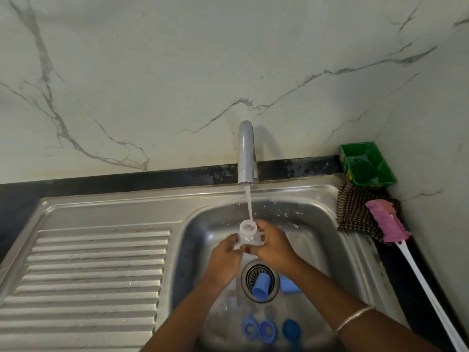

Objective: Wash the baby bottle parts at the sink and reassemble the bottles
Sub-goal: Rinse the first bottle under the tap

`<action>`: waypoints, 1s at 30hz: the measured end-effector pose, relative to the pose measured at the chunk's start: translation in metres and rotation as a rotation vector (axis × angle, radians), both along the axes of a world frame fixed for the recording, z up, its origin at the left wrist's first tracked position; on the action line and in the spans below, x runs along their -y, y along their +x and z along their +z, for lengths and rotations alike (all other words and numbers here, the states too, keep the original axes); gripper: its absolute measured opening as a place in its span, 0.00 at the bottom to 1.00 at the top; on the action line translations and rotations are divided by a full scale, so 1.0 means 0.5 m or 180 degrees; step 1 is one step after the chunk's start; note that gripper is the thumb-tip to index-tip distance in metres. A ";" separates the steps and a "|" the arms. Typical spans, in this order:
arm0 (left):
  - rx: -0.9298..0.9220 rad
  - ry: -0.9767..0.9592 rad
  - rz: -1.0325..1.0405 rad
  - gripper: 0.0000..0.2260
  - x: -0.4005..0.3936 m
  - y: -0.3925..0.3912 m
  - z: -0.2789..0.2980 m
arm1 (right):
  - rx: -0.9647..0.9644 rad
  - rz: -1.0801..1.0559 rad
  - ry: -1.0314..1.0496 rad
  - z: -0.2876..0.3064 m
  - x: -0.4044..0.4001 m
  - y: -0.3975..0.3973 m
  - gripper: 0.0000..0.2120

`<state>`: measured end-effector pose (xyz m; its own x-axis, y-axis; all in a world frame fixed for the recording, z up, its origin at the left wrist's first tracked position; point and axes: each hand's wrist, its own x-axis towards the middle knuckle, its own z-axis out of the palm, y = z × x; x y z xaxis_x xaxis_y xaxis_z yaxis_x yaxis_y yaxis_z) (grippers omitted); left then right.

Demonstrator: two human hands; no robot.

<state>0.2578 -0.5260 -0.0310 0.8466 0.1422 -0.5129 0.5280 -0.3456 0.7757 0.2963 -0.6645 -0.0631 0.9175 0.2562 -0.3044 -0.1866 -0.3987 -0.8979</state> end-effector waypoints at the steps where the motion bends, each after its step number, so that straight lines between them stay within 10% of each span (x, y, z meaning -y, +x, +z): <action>1: 0.0033 0.0017 0.0032 0.20 -0.001 -0.001 0.003 | 0.0174 0.0019 -0.0054 0.003 0.000 0.000 0.27; 22: 0.0251 0.0143 0.0527 0.16 -0.035 -0.006 -0.006 | 0.0512 -0.0170 -0.0943 0.026 -0.004 0.002 0.26; 30: 0.0829 -0.0213 -0.0616 0.32 -0.023 0.019 -0.012 | 0.0219 -0.0463 -0.0146 0.028 -0.016 0.003 0.22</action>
<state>0.2674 -0.5147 -0.0372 0.9585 -0.0608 -0.2786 0.2386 -0.3637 0.9004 0.2977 -0.6566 -0.0490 0.9629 0.1066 -0.2478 -0.1839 -0.4127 -0.8921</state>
